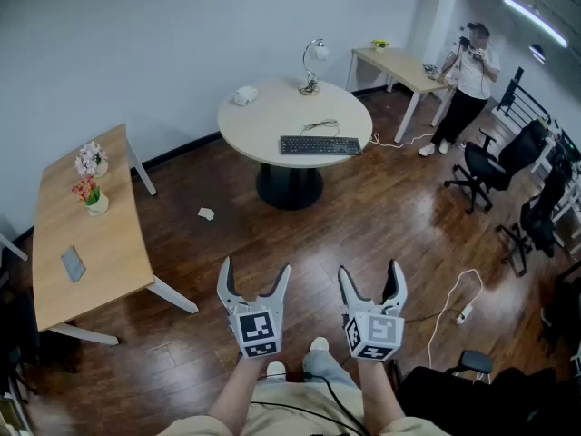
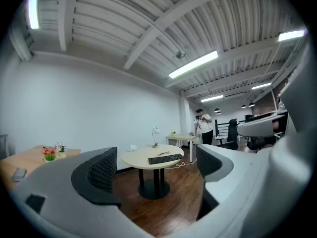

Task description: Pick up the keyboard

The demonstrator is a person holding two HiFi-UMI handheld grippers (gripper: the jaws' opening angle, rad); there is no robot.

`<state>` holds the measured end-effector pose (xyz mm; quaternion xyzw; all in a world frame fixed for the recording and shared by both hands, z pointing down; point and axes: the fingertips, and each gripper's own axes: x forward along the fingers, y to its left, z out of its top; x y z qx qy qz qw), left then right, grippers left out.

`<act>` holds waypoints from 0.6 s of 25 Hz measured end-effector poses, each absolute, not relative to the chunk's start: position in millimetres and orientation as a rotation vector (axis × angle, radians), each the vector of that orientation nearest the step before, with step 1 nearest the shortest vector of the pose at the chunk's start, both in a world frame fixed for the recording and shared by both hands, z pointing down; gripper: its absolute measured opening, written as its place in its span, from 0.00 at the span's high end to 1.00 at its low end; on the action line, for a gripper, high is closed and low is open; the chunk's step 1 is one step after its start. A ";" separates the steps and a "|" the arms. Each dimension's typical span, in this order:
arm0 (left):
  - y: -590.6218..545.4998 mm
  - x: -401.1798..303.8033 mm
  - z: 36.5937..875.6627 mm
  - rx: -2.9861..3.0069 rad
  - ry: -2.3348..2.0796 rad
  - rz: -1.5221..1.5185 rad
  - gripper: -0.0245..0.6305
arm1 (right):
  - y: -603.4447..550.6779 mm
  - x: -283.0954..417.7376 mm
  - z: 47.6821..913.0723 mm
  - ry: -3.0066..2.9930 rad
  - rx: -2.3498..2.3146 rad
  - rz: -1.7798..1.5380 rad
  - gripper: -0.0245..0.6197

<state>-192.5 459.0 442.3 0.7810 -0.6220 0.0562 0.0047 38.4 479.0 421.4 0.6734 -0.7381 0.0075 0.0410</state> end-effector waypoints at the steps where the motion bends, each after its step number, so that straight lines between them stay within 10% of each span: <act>1: 453.9 -192.5 443.3 2.441 -1.957 0.179 0.20 | 473.3 42.3 423.2 -2.262 2.066 0.027 0.20; 15: 294.2 -115.3 433.2 2.457 -2.028 0.256 0.20 | 291.1 104.1 429.9 -2.424 2.026 0.083 0.20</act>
